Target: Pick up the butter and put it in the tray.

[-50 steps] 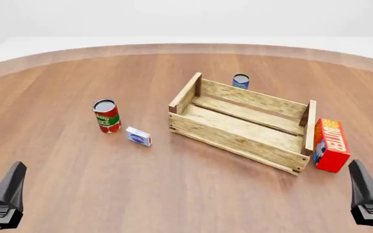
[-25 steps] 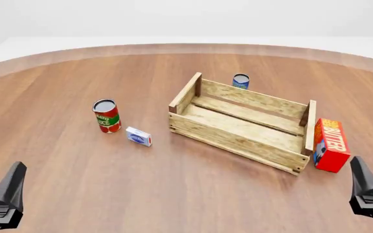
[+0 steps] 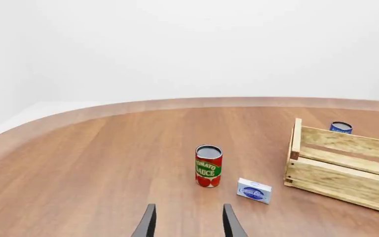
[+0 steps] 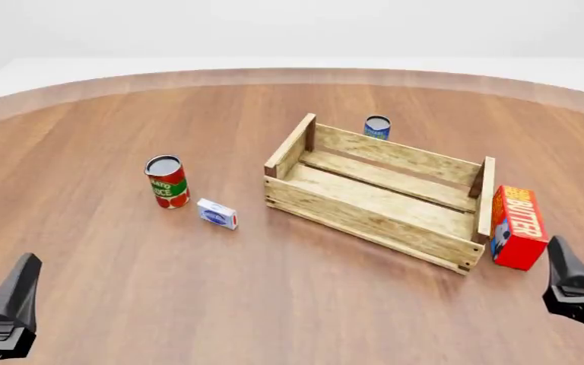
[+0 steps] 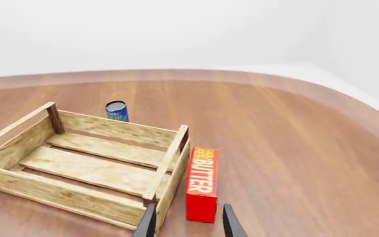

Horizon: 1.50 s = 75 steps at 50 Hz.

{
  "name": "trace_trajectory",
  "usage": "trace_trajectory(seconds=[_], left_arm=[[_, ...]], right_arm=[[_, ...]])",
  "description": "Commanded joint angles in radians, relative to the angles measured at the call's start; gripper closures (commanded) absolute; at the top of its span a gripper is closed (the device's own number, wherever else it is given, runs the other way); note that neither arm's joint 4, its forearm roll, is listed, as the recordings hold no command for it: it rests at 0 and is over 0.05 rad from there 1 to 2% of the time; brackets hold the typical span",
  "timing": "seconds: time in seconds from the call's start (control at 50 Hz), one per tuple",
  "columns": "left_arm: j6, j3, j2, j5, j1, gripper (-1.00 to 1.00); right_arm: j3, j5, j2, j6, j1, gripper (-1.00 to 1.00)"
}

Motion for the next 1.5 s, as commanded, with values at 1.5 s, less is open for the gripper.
trace_trajectory(seconds=[1.5], left_arm=[[0.0,0.0,0.0,0.0,0.0,-1.0]], right_arm=[[0.0,-0.695,0.821,-0.054,-0.077,-1.0]])
